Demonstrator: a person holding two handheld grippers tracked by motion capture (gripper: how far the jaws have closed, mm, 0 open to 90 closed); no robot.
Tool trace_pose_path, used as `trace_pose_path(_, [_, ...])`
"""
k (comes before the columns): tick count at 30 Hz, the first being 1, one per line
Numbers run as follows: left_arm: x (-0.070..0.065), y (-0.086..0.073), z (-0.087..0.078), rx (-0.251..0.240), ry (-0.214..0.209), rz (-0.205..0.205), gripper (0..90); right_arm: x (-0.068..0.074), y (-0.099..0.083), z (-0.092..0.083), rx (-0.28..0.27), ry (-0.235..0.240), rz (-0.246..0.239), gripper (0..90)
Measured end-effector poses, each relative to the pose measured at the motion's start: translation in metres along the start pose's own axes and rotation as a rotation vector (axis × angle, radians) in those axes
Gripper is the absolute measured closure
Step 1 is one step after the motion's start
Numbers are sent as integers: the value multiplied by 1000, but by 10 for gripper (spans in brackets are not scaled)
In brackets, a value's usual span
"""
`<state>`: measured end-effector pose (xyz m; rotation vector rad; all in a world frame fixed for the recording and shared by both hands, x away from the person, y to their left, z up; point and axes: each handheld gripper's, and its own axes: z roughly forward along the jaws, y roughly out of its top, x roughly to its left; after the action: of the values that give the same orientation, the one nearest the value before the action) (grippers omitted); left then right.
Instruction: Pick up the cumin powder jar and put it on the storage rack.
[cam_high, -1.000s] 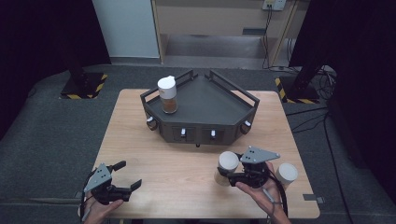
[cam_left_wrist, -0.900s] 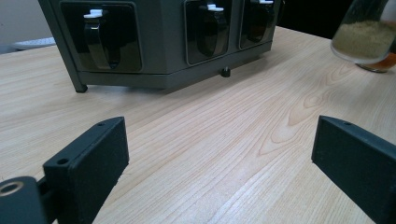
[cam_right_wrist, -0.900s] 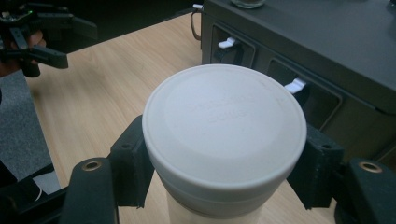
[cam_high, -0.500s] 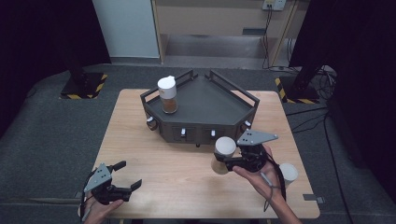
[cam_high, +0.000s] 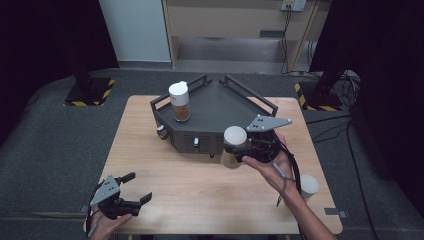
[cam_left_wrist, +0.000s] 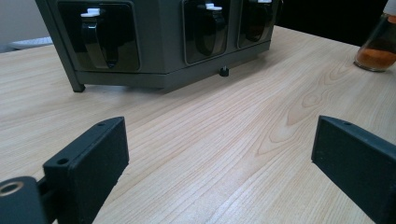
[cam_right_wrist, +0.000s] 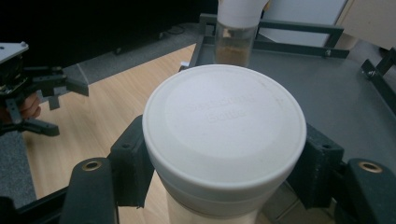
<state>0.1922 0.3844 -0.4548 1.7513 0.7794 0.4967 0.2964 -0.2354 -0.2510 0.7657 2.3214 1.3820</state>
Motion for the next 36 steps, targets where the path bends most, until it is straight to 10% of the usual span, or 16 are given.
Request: trace_pose_path(36, [1, -1, 0, -4, -4, -4, 30, -42, 82, 78, 13, -121, 62, 334])
